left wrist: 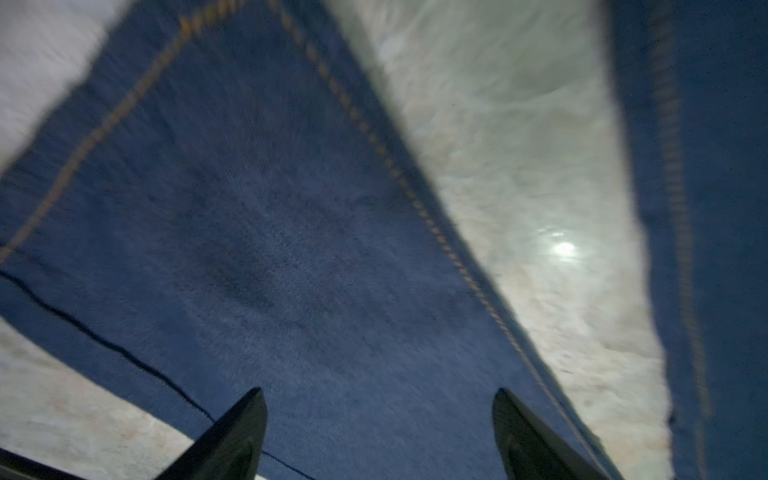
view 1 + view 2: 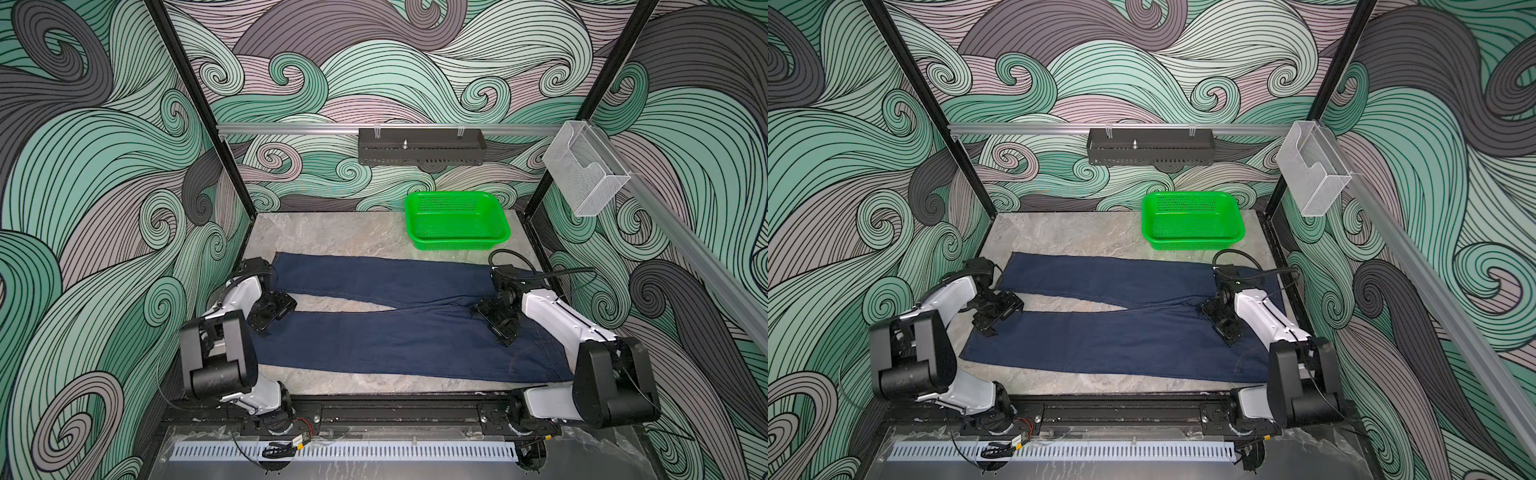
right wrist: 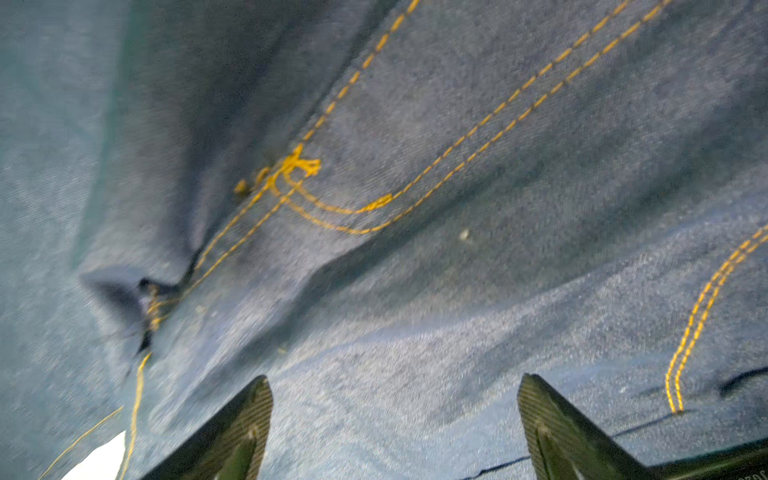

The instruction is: Fold and stack the trousers

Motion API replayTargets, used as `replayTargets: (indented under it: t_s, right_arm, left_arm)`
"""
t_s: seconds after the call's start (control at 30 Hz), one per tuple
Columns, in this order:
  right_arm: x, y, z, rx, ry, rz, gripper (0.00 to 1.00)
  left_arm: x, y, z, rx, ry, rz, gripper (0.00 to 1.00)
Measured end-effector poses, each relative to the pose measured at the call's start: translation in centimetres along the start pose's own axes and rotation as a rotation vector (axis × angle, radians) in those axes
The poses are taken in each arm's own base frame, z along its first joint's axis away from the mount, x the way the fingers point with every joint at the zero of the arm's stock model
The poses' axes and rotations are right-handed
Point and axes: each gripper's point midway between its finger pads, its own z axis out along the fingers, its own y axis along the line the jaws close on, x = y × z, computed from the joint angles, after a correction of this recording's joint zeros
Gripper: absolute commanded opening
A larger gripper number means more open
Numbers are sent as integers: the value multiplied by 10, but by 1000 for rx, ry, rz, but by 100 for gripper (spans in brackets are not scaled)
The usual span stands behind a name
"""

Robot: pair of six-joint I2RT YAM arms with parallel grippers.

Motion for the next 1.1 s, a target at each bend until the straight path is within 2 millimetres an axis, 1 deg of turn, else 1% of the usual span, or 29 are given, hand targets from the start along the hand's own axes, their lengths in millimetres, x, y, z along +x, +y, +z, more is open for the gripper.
replayTargets:
  t_s: [0.03, 0.1, 0.2, 0.27, 0.37, 0.47, 0.57, 0.63, 0.7, 0.73, 0.8, 0.87, 0.9, 0.93, 0.97, 1.0, 1.03, 1.1]
  right_arm:
    - [-1, -1, 1, 5, -4, 2, 94]
    - [-3, -5, 3, 16, -14, 5, 94]
    - [-3, -16, 8, 43, -16, 20, 94]
    - [-1, -26, 14, 67, -4, 43, 95]
    - [1, -40, 21, 99, 21, 80, 94]
    - [3, -48, 27, 121, 48, 106, 93]
    - [2, -48, 23, 111, 41, 111, 93]
    - [-3, -46, 13, 97, 9, 104, 94]
    - [-18, -35, -9, 55, -71, 89, 95]
    - [-27, -29, -21, 30, -117, 83, 95]
    - [-52, -13, -52, -28, -230, 83, 96]
    - [-74, -4, -72, -52, -297, 96, 95]
    - [-87, 0, -78, -58, -317, 108, 95]
    - [-97, 4, -80, -60, -327, 117, 94]
    - [-110, 6, -78, -52, -328, 128, 93]
    - [-120, 7, -74, -44, -321, 136, 93]
    - [-131, 8, -67, -33, -310, 141, 92]
    - [-149, 12, -51, -16, -275, 144, 90]
  left_arm:
    - [4, 5, 8, -25, 23, -14, 88]
    - [7, 13, 14, -52, 36, -37, 89]
    - [2, 17, 14, -62, 18, -68, 91]
    - [-3, 20, 14, -63, 8, -91, 93]
    - [-9, 23, 16, -44, 2, -132, 93]
    - [-10, 23, 17, -17, 17, -158, 93]
    - [-10, 17, 14, 17, 33, -159, 93]
    - [-16, 6, 4, 58, 26, -144, 93]
    - [-29, -12, -17, 124, -12, -113, 93]
    - [-37, -21, -30, 162, -43, -96, 93]
    - [-58, -47, -65, 255, -128, -47, 90]
    - [-74, -70, -96, 321, -201, 2, 86]
    - [-80, -82, -110, 347, -230, 31, 84]
    - [-84, -93, -120, 366, -247, 52, 83]
    - [-91, -106, -129, 382, -264, 79, 82]
    - [-97, -118, -133, 389, -272, 100, 80]
    - [-103, -128, -134, 392, -274, 117, 79]
    - [-115, -150, -124, 375, -258, 149, 75]
